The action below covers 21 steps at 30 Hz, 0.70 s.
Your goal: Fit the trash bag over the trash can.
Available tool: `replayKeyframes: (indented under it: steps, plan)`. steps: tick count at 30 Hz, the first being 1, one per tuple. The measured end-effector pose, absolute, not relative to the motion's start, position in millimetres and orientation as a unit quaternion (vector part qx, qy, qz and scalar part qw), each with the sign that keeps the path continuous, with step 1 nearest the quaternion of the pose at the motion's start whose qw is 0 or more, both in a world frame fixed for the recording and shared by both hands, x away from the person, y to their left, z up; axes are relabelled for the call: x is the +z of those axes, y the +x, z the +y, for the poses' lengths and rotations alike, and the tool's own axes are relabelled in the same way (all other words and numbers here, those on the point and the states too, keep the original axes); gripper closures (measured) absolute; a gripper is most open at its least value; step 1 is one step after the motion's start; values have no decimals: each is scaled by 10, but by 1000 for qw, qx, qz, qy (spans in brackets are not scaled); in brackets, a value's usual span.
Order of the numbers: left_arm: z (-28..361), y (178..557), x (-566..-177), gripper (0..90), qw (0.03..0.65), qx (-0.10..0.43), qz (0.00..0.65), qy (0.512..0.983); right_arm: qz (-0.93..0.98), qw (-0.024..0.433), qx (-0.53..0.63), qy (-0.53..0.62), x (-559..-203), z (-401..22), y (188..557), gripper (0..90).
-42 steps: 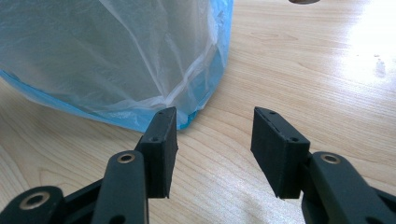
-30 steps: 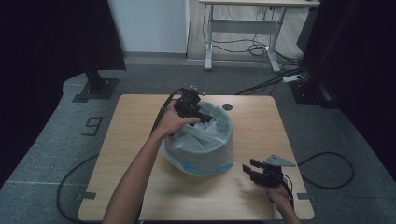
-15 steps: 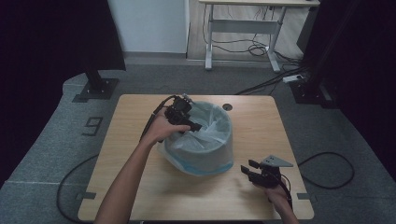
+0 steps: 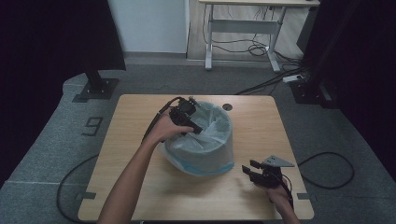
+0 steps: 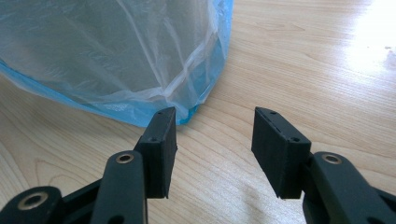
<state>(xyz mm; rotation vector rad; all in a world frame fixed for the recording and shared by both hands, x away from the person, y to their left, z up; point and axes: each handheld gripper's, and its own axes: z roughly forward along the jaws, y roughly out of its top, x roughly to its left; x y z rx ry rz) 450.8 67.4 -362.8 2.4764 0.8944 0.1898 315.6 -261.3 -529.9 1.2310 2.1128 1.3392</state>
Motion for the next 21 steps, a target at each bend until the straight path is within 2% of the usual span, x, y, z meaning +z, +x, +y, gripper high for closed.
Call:
replayKeyframes:
  steps: [11,21]
  plan:
    - [988,4191,-3452,294,338,69,331,878,744,179,471,438,-5297,-2637,3157,491]
    - [1159,3877,-3557,300,340,77,327,878,746,178,467,440,-5303,-2609,3159,489]
